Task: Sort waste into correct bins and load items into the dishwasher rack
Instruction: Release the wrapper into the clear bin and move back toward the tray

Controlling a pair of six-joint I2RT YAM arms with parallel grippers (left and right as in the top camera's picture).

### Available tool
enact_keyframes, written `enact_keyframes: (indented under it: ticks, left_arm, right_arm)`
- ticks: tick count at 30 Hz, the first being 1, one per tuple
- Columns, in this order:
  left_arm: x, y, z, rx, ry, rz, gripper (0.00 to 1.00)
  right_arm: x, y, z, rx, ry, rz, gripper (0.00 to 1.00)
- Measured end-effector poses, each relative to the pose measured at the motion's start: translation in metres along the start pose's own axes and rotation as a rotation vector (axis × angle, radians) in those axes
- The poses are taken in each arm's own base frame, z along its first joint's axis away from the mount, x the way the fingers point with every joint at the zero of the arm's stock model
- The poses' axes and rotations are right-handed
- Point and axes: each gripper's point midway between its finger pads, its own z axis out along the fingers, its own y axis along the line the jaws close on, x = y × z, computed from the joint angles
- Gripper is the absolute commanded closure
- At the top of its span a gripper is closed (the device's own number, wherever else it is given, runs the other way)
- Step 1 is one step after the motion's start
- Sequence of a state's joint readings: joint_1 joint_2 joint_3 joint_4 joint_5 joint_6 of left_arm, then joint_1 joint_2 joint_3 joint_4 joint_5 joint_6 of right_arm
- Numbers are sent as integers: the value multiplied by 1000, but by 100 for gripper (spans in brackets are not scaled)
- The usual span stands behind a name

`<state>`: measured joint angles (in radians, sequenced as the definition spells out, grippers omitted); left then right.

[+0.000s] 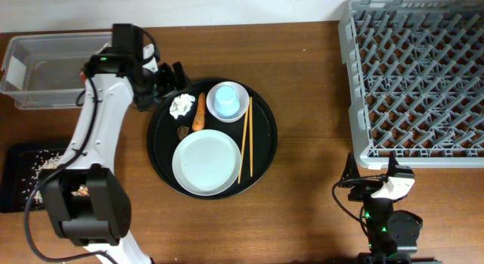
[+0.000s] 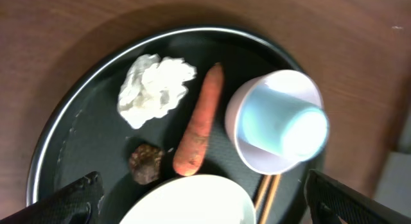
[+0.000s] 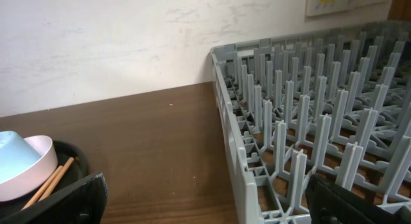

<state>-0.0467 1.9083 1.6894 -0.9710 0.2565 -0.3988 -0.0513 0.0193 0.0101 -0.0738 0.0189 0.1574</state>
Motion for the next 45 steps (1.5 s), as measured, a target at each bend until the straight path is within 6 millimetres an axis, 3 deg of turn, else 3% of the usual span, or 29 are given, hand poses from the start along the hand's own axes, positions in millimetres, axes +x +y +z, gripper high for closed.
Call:
enact_keyframes:
  ticks: [5,9,11,12,16,22,41,45]
  left_arm:
    - [3,15,16,-159,-19,-48,1]
    - [9,25,46,-225,13,-93,2]
    - [12,28,62,-247,33,-97,16]
    - [16,29,69,-257,48,-97,16]
    - [24,31,88,-278,77,-118,17]
    - [18,35,112,-282,53,-135,18]
    - [17,48,118,-351,32,-140,41]
    - [17,48,119,-352,34,-139,53]
  right_arm:
    - [0,0,0,0,0,1,2]
    - [0,0,0,0,0,1,2]
    - [0,0,0,0,0,1,2]
    - [0,0,0,0,0,1,2]
    - [0,0,0,0,0,1,2]
    - [0,0,0,0,0,0,2]
    - [0,0,0,0,0,1,2]
    - [0,0,0,0,0,0,2]
